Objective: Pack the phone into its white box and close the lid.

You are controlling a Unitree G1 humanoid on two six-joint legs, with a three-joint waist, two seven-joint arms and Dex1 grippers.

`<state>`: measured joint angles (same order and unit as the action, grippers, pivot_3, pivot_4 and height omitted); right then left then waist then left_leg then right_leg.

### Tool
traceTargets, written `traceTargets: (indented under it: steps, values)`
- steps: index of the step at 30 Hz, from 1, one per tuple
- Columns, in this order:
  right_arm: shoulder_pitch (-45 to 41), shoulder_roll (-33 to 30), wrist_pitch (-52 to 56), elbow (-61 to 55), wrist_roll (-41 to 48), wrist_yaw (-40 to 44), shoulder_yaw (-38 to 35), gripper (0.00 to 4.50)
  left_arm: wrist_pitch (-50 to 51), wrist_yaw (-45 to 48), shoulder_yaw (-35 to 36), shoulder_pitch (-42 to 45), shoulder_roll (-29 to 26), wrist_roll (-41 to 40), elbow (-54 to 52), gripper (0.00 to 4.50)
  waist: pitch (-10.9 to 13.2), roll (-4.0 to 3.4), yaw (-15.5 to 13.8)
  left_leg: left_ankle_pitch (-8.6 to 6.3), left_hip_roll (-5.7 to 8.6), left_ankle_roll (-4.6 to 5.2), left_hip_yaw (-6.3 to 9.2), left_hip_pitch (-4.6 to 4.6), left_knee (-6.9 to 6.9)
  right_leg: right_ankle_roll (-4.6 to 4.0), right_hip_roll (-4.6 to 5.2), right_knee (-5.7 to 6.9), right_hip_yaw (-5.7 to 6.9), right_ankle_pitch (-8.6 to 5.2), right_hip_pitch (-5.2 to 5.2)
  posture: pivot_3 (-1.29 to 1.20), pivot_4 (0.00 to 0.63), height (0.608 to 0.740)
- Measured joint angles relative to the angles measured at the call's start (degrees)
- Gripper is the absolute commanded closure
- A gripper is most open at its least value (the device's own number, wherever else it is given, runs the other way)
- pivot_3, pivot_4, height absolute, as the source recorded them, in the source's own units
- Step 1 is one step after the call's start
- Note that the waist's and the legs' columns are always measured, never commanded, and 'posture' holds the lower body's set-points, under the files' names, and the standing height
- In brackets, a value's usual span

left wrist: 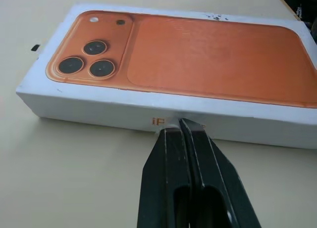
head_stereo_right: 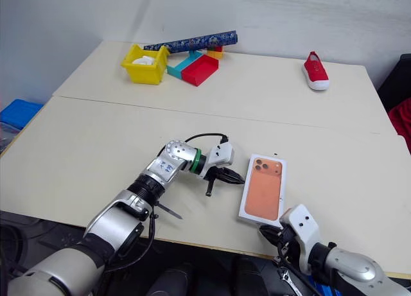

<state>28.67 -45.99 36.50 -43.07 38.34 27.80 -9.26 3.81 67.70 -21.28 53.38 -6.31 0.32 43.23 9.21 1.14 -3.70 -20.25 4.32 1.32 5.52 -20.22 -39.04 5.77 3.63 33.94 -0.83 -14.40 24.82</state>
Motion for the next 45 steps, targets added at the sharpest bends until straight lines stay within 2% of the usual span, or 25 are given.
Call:
traceTargets:
  steps: [4, 8, 11, 13, 17, 20, 24, 27, 29, 31, 34, 38, 41, 43, 44, 45]
  values:
    - [2.0, 0.0, 0.6, -1.5, 2.6, 2.2, -4.6, 4.45, 0.3, 1.5, 0.6, 0.0, -1.7, -0.3, -0.9, 4.5, 0.0, -0.01, 0.2, 0.0, -0.01, 0.01, 0.0, 0.0, 0.0, 0.0, 0.0, 0.01, 0.0, 0.0, -0.01, 0.0, 0.15, 0.74]
    - [2.0, 0.9, 1.7, -3.7, 11.8, 3.9, -12.1, 4.45, 6.9, 7.5, 3.4, 0.0, -3.9, -5.2, -7.2, 4.5, 0.0, -0.02, 0.6, -0.01, -0.03, 0.02, 0.01, 0.01, -0.02, 0.0, 0.03, 0.02, 0.0, 0.0, -0.07, 0.0, 0.15, 0.74]
    - [-1.0, 1.1, 3.2, -3.5, 17.4, 2.4, -15.8, 4.45, 13.9, 9.2, 5.1, 0.3, -2.2, -9.1, -10.8, 4.5, 0.0, -0.02, 0.6, -0.06, -0.02, 0.11, 0.02, 0.07, -0.04, 0.0, 0.05, -0.04, 0.0, 0.0, -0.18, 0.0, 0.15, 0.74]
    - [-4.0, 1.1, 4.5, -2.0, 18.0, 0.0, -15.9, 4.45, 15.0, 7.2, 4.9, 1.0, 0.5, -9.1, -10.7, 4.5, 0.0, -0.02, 0.3, -0.07, 0.0, 0.11, 0.05, 0.06, -0.04, 0.01, 0.06, -0.08, 0.02, 0.01, -0.2, 0.0, 0.15, 0.74]
    - [-7.5, 1.1, 6.4, 0.9, 13.0, -3.6, -10.8, 4.45, 11.2, 0.8, 0.9, 3.0, 4.7, -3.8, -4.4, 4.5, 0.0, -0.04, 0.1, -0.09, 0.01, 0.09, 0.03, 0.05, -0.02, 0.02, 0.03, -0.11, 0.03, 0.01, -0.16, 0.0, 0.15, 0.74]
    - [-7.8, 1.0, 6.9, 2.1, 7.1, -4.4, -4.8, 4.45, 8.2, -1.9, -1.9, 3.4, 5.5, -0.3, 1.4, 4.5, 0.0, -0.04, 0.3, -0.07, -0.01, 0.04, 0.0, 0.01, -0.03, 0.01, -0.02, -0.04, 0.02, 0.0, -0.06, 0.0, 0.15, 0.74]
    - [-9.2, 1.0, 5.6, 2.3, 1.2, -4.6, -1.1, 4.45, 6.5, -4.6, -2.3, 5.0, 5.7, 1.7, 4.3, 4.5, -0.1, -0.01, 0.7, -0.24, -0.01, 0.33, -0.03, 0.48, -0.03, 0.03, 0.0, -0.07, -0.02, 0.01, -0.55, 0.0, 0.15, 0.74]
    - [-9.1, 1.0, 4.2, 2.4, -1.8, -3.8, 0.1, 4.45, 6.0, -4.9, -2.1, 4.9, 5.2, 1.8, 4.4, 4.5, -0.1, -0.01, 0.9, -0.41, -0.11, 0.4, 0.01, 1.11, 0.08, 0.03, -0.04, -0.2, 0.04, -0.03, -1.16, 0.0, 0.15, 0.74]
    - [-8.8, 1.1, 2.2, 2.8, -3.5, -2.3, 0.0, 4.45, 6.7, -4.2, -1.1, 4.3, 3.4, 1.6, 3.0, 4.5, -0.1, -0.01, 1.3, -0.45, -0.13, 0.42, 0.03, 1.14, 0.07, 0.03, -0.06, -0.21, 0.05, -0.03, -1.19, 0.0, 0.15, 0.74]
    - [-8.2, 1.4, 0.9, 2.9, -3.6, -0.7, -1.1, 4.5, 9.1, -2.9, 0.4, 2.9, 0.3, 0.6, 0.0, 4.12, -0.1, -0.05, 1.9, -0.45, -0.13, 0.4, 0.04, 1.11, 0.07, 0.03, -0.07, -0.17, 0.04, -0.03, -1.12, 0.0, 0.15, 0.74]
    - [-8.2, 1.2, 0.1, 3.2, -1.0, 3.5, -6.8, 3.91, 15.4, 0.5, 3.2, -2.1, -6.8, -2.1, -7.0, 3.31, 0.1, -0.34, 2.8, -0.35, -0.11, 0.21, -0.01, 1.01, 0.07, 0.03, -0.07, -0.06, -0.07, -0.03, -0.95, 0.0, 0.15, 0.74]
    - [-8.8, -4.5, 0.2, 4.3, 4.3, 13.3, -16.1, 2.44, 25.5, 6.2, 7.5, -9.3, -16.2, -8.7, -21.5, 1.96, 0.4, -0.58, 2.3, -0.32, -0.12, 0.15, 0.01, 0.88, 0.1, -0.02, -0.05, -0.03, -0.07, -0.06, -0.83, 0.0, 0.15, 0.74]
    - [-7.6, -8.3, 0.7, 6.1, 8.0, 21.4, -23.9, 1.39, 31.2, 10.4, 12.1, -13.9, -25.1, -14.5, -32.0, 0.98, 0.4, -0.66, 2.2, -0.36, -0.19, 0.09, 0.02, 0.9, 0.2, -0.13, -0.07, -0.09, -0.05, -0.12, -0.84, 0.0, 0.15, 0.74]
    - [-6.9, -10.6, 2.1, 10.3, 10.4, 28.0, -31.8, 0.7, 36.7, 13.5, 17.3, -18.1, -33.0, -20.5, -39.8, 0.34, 0.5, -0.72, 2.1, -0.4, -0.21, 0.13, 0.03, 0.89, 0.24, -0.15, -0.04, -0.13, -0.02, -0.13, -0.9, 0.0, 0.15, 0.74]
    - [-6.6, -11.0, 2.5, 11.9, 10.6, 29.5, -34.2, 0.41, 38.3, 14.1, 19.1, -18.7, -34.9, -22.1, -41.3, 0.05, 0.5, -0.73, 1.9, -0.42, -0.21, 0.15, 0.11, 0.91, 0.23, -0.17, -0.04, -0.2, 0.01, -0.14, -1.0, 0.0, 0.15, 0.74]
    - [-6.0, -11.3, 2.8, 13.2, 10.7, 31.3, -36.4, 0.06, 39.7, 14.3, 20.9, -19.2, -36.5, -23.9, -42.9, 0.0, 0.5, -0.75, 1.6, -0.46, -0.2, 0.2, 0.15, 0.91, 0.21, -0.17, -0.02, -0.43, 0.02, -0.14, -1.06, 0.0, 0.15, 0.74]
